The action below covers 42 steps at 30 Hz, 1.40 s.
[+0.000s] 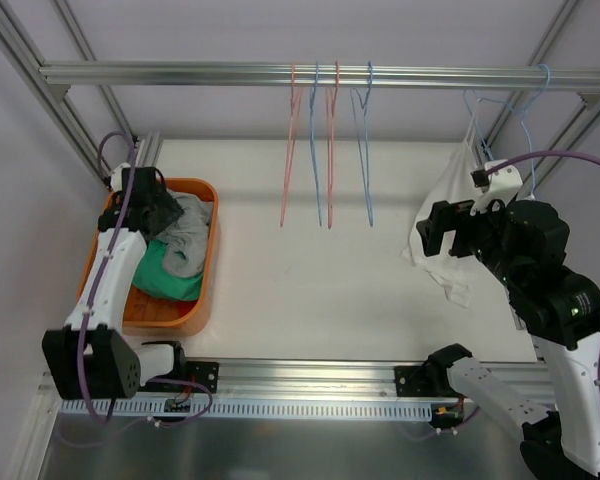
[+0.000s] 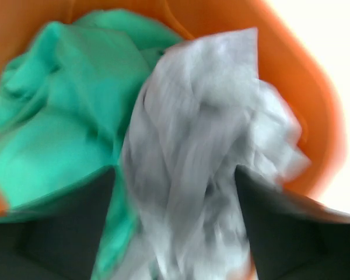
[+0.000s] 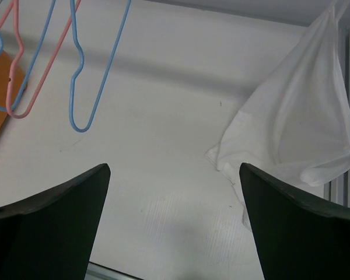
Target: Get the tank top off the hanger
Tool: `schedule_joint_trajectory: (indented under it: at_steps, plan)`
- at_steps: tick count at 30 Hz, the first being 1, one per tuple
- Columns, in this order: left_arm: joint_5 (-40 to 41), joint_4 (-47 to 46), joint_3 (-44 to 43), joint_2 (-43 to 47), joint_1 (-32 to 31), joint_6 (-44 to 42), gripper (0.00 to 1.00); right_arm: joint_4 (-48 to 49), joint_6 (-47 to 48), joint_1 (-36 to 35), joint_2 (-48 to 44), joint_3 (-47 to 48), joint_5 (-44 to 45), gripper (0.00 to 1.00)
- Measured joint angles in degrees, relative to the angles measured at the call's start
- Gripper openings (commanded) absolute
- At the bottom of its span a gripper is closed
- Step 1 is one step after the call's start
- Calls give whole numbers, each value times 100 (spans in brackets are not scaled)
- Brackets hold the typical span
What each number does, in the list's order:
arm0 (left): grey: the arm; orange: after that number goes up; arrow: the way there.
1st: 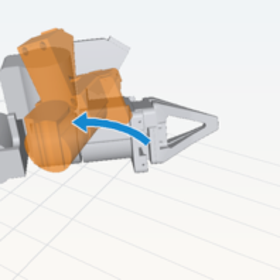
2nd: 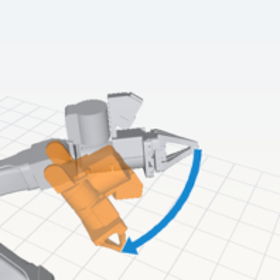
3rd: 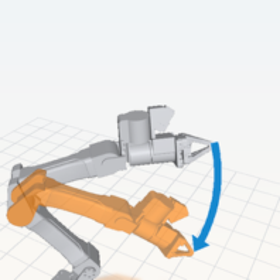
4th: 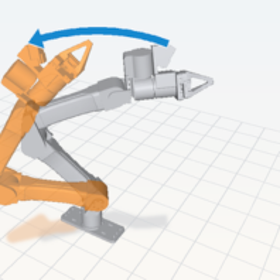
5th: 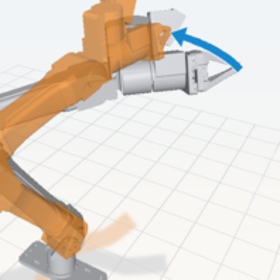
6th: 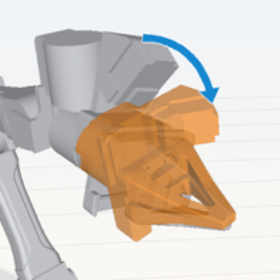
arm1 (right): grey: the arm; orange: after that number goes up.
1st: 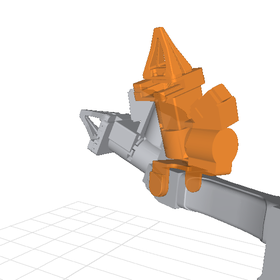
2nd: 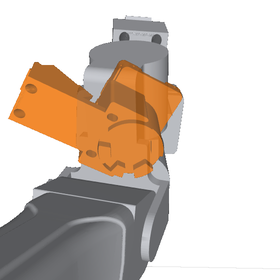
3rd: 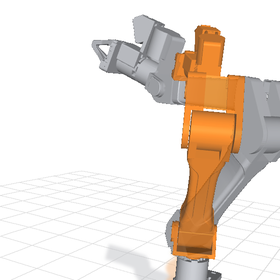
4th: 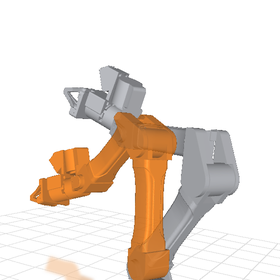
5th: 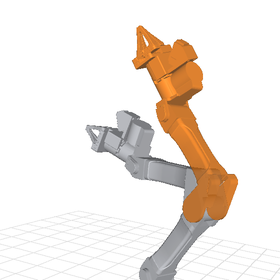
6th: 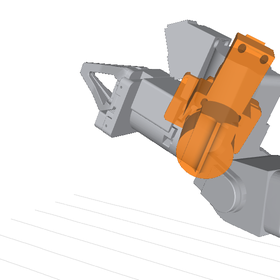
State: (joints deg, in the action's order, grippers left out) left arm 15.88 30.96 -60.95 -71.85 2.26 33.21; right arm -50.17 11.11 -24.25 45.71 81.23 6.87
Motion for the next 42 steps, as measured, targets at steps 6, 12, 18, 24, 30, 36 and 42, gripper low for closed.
schedule_joint_trajectory:
  at_steps: [6, 12, 18, 24, 30, 36, 42]
  plan:
    - [-232, 765, -1156, 1749, -2, -295, 99, -103, 435, 240, 542, 802, 522, 99]
    - [-1906, 935, -1843, 2885, -2, -968, 99, -109, 933, 1650, 1368, 1786, 870, 99]
    - [-4109, 1178, -1521, 3141, -4, -1349, 99, -81, 970, 3359, 2704, 2780, 42, 87]
    - [-4957, 1451, -1333, 3637, -4, -1458, 99, -149, 973, 3965, 3681, 3161, -575, 63]
    - [-5254, 1456, -1379, 3904, -9, -1506, 99, -149, 953, 4048, 3980, 3211, -1449, 49]
    - [-5322, 1488, -1338, 3751, -9, -1613, 99, -105, 885, 3985, 3794, 3211, -1919, 44]
    - [-5340, 1506, -1296, 3705, -87, -1641, 99, -94, 890, 3687, 3585, 3123, -1829, 33]
